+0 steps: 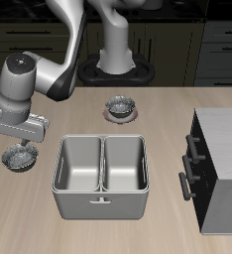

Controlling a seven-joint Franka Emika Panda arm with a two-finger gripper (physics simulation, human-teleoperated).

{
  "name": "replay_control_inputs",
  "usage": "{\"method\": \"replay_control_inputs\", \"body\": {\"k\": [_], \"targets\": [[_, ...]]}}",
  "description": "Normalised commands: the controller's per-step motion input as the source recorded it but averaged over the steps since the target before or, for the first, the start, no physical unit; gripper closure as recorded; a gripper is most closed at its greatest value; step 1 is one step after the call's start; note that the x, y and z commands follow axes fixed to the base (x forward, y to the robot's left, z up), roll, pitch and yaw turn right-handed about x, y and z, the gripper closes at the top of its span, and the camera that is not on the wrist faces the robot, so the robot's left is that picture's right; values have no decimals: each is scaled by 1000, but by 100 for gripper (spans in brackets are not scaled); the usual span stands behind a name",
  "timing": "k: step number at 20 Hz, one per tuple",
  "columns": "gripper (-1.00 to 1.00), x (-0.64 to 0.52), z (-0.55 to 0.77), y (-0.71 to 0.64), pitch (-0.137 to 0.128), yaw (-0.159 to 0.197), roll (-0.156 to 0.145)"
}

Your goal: Pick up the bowl on the table and place it on top of the white cabinet

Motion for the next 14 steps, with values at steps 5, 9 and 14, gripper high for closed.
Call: {"method": "replay_control_inputs", "body": {"k": [5,9,14], "targets": [[-100,-38,-316,35,42,-8,-6],[-100,-54,-286,38,36,-11,6],[-100,-49,-173,4,23,-6,-4]]}}
